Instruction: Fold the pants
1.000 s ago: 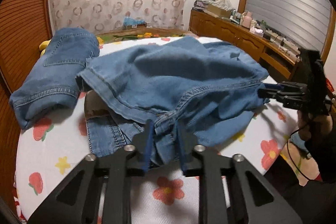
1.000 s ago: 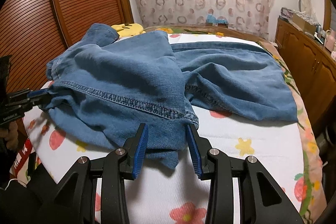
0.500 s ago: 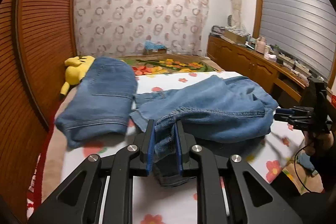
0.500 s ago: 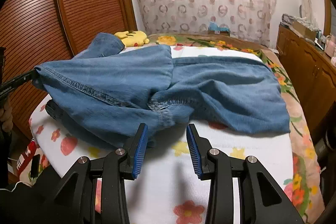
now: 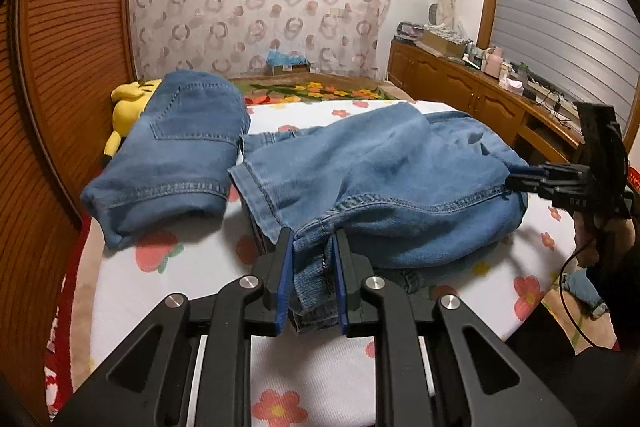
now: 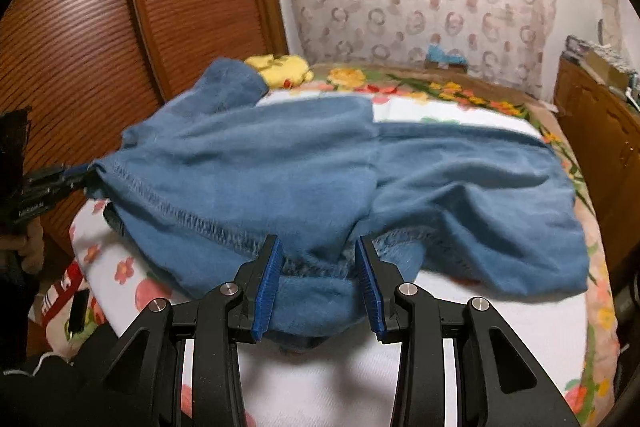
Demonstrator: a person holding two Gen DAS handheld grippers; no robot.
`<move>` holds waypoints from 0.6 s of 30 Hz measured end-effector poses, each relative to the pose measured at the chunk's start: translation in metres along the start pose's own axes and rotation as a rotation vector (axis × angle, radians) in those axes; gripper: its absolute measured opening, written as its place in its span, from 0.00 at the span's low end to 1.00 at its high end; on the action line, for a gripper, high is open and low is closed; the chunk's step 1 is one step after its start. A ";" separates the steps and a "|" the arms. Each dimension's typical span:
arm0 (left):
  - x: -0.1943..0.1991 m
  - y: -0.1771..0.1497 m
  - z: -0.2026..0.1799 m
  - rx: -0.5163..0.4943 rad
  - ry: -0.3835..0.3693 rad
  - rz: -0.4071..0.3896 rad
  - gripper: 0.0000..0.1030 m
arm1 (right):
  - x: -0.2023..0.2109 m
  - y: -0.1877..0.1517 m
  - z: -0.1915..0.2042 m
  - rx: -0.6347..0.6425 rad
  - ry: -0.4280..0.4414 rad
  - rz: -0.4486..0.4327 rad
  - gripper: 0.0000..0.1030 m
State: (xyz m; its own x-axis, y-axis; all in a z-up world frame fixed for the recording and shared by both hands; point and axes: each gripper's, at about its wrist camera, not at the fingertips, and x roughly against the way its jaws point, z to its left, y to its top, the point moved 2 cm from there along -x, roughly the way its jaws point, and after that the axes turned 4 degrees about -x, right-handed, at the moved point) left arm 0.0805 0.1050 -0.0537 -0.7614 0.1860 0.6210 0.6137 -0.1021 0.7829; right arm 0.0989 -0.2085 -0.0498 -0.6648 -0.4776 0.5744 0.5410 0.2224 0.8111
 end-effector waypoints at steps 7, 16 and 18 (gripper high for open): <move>-0.007 -0.008 -0.001 0.003 -0.014 0.023 0.18 | -0.010 -0.039 -0.024 0.002 -0.032 0.139 0.12; -0.011 -0.014 0.001 0.009 -0.008 0.050 0.31 | 0.007 -0.052 -0.041 -0.031 -0.036 0.100 0.08; -0.007 -0.012 0.002 0.004 0.002 0.042 0.41 | 0.013 -0.046 -0.041 -0.033 -0.031 0.058 0.08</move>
State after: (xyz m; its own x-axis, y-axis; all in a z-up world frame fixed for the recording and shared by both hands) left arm 0.0792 0.1070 -0.0679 -0.7355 0.1794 0.6534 0.6459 -0.1058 0.7561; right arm 0.0861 -0.2595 -0.0840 -0.6471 -0.4383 0.6238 0.5955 0.2205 0.7725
